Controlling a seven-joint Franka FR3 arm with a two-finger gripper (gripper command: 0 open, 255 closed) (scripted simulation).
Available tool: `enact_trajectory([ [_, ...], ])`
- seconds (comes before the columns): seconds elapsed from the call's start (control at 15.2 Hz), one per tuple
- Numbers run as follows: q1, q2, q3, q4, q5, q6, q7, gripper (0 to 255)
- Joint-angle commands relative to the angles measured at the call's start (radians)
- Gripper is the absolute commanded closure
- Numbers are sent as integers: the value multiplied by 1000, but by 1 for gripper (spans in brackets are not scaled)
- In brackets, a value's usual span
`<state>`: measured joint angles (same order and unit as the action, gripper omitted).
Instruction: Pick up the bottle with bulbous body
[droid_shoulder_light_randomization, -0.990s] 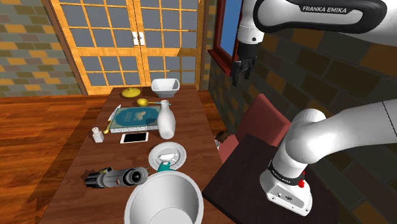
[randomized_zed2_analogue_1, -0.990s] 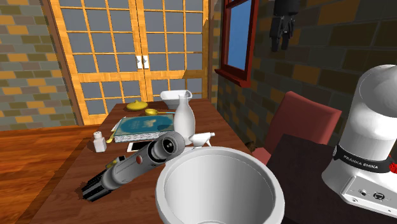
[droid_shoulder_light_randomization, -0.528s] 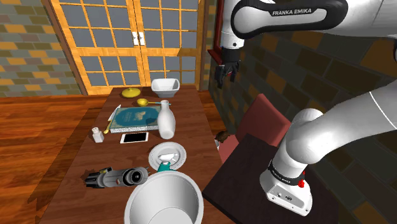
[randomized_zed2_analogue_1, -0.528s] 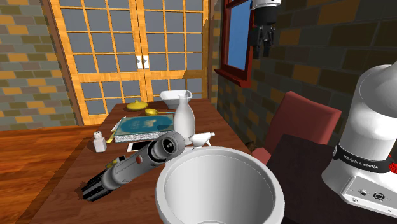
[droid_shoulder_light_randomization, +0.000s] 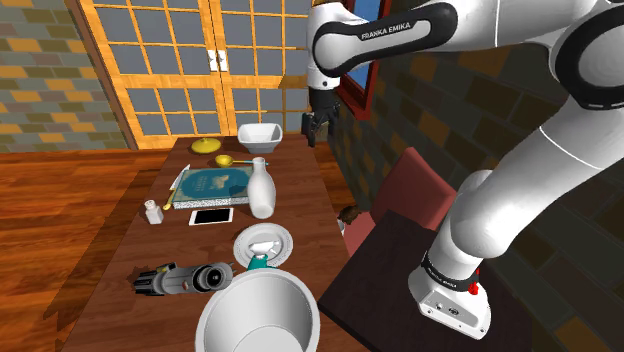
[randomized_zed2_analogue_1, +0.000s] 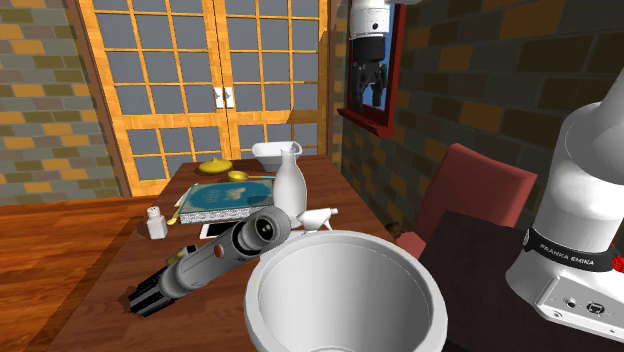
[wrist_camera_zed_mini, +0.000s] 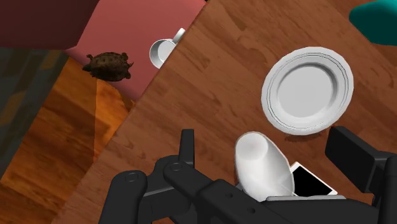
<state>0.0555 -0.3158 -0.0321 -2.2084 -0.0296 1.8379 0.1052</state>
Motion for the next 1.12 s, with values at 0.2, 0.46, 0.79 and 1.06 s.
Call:
enact_trajectory([
  [0.2, 14, 195, 9, 125, 14, 51, 0, 0],
  [0.46, 24, 355, 20, 253, 23, 69, 3, 0],
  [0.79, 37, 560, 32, 446, 31, 64, 7, 0],
  [1.06, 47, 732, 42, 633, 34, 34, 11, 0],
])
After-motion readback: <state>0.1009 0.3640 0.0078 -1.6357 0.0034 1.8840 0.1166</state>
